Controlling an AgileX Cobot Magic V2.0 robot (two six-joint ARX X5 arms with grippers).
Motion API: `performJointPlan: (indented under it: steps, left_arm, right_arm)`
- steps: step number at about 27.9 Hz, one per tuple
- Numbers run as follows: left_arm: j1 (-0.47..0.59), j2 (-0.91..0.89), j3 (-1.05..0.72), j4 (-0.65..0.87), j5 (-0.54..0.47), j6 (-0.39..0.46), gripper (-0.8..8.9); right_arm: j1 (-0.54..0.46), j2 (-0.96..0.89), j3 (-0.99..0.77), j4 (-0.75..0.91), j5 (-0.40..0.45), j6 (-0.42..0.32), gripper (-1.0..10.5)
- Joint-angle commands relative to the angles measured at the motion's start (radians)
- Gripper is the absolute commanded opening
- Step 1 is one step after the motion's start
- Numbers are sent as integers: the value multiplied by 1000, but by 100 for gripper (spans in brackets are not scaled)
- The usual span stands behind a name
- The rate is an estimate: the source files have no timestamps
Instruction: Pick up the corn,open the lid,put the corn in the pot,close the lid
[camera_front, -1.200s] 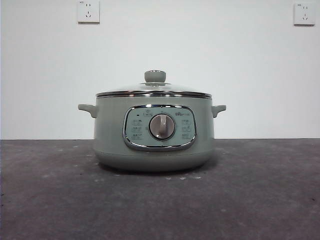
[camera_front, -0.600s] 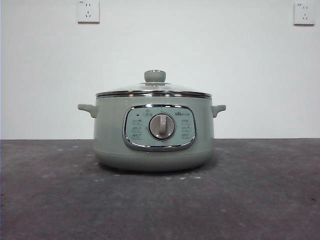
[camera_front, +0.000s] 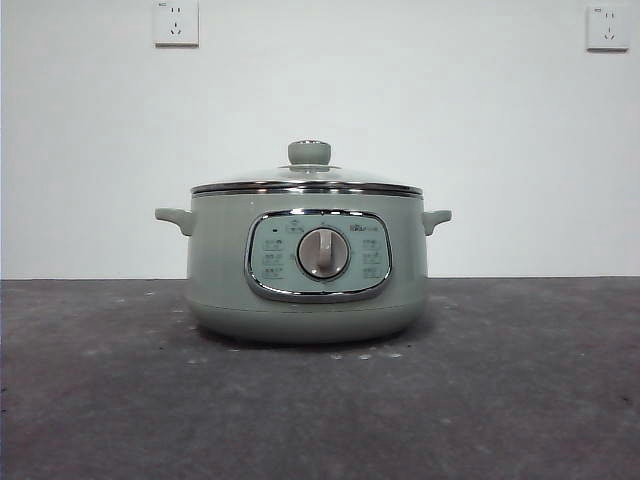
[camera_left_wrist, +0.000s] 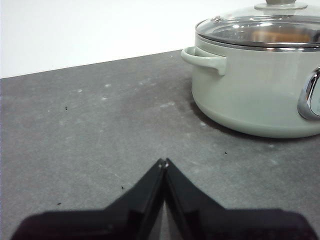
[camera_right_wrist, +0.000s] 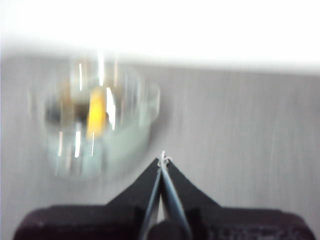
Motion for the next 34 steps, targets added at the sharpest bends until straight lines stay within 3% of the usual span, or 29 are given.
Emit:
performJointPlan:
  steps: [1, 4, 6, 14, 23, 34]
  left_arm:
    - [3, -1, -10, 4, -3, -6, 0]
    - [3, -1, -10, 4, -3, -6, 0]
    - [3, -1, -10, 4, -3, -6, -1]
    - [3, -1, -10, 4, -3, -6, 0]
    - [3, -1, -10, 4, -3, -6, 0]
    - [3, -1, -10, 4, -3, -6, -1]
  right_arm:
    - [-108, -92, -182, 240, -21, -29, 1]
    - [-219, -203, -462, 525, -21, -32, 1]
    - [-250, -248, -582, 614, -21, -32, 1]
    - [-279, -375, -898, 730, -20, -31, 1]
    - [-279, -426, -1028, 740, -21, -21, 1]
    - [-279, -424, -1032, 690, -20, -14, 1]
